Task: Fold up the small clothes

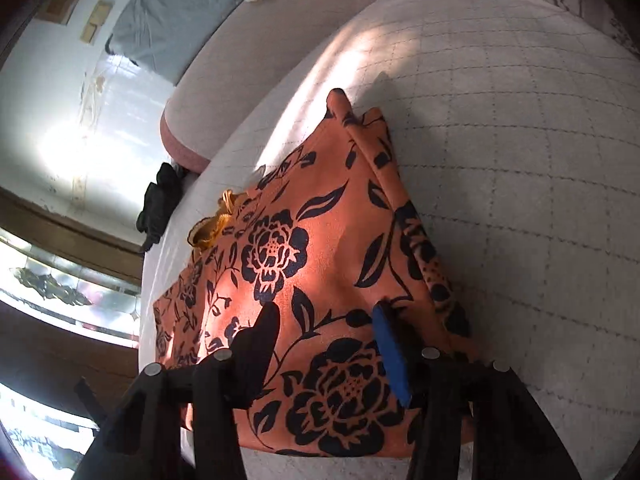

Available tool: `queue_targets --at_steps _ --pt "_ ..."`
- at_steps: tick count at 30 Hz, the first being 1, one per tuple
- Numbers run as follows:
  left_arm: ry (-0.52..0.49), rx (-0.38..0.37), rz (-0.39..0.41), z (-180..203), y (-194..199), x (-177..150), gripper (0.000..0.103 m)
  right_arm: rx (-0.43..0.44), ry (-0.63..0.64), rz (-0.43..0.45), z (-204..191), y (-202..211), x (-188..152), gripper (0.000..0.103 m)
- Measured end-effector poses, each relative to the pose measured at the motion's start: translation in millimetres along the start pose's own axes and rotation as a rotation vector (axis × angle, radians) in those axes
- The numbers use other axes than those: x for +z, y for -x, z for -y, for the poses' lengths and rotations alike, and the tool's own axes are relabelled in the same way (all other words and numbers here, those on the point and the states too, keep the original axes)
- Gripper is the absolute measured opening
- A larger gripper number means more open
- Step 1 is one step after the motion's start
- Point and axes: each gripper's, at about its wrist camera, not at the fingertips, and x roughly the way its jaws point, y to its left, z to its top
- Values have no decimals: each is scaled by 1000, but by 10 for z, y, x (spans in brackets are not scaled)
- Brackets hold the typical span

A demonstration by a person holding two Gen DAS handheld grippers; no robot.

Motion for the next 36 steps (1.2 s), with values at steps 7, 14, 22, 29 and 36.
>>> queue_targets --at_steps 7,14,22,29,36 --pt "43 -29 145 -44 562 -56 72 124 178 42 -626 389 -363 84" --pt "104 62 37 -234 275 -119 76 35 -26 -14 -109 134 -490 79" --pt "15 -63 171 201 632 76 76 41 141 -7 -610 178 -138 80" --pt "-113 -77 115 697 216 66 76 221 95 -125 -639 -420 598 80" --pt "-117 -58 91 656 51 -12 76 199 -257 97 327 -530 1172 75"
